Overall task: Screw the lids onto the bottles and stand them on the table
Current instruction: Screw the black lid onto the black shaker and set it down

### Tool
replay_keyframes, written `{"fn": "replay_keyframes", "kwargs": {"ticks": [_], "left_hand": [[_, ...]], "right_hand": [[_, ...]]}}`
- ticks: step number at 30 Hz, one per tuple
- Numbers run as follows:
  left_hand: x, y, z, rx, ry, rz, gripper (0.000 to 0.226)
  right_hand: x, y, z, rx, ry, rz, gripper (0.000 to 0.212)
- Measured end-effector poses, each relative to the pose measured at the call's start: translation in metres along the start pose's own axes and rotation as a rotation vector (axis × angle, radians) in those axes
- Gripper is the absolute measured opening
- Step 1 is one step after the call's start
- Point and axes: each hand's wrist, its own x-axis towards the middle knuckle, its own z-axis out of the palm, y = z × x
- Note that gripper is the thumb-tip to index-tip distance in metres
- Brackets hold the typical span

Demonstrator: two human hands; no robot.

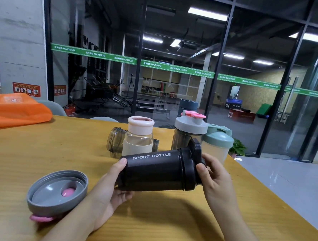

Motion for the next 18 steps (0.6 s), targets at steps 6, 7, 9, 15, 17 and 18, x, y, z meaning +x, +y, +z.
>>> {"fn": "replay_keyframes", "kwargs": {"ticks": [6,7,9,15,17,18], "left_hand": [[0.003,-0.001,-0.004,-0.036,-0.06,0.013,0.055],[0.004,-0.001,-0.004,-0.04,-0.068,0.007,0.053],[0.006,-0.001,-0.006,-0.048,-0.089,-0.004,0.05],[0.007,-0.002,-0.012,-0.038,-0.203,0.041,0.051],[0.006,0.0,-0.012,-0.024,-0.25,0.059,0.062],[0.004,0.0,-0.012,-0.023,-0.262,0.069,0.065]], "right_hand": [[0.001,0.002,-0.001,-0.046,0.043,0.053,0.013],[0.002,0.002,-0.002,-0.036,0.052,0.075,0.01],[0.002,0.0,-0.002,-0.023,0.063,0.12,0.009],[0.001,-0.006,-0.001,-0.016,0.088,0.248,0.032],[0.001,-0.006,-0.002,-0.017,0.088,0.295,0.04],[0.001,-0.007,-0.002,-0.011,0.085,0.315,0.042]]}}
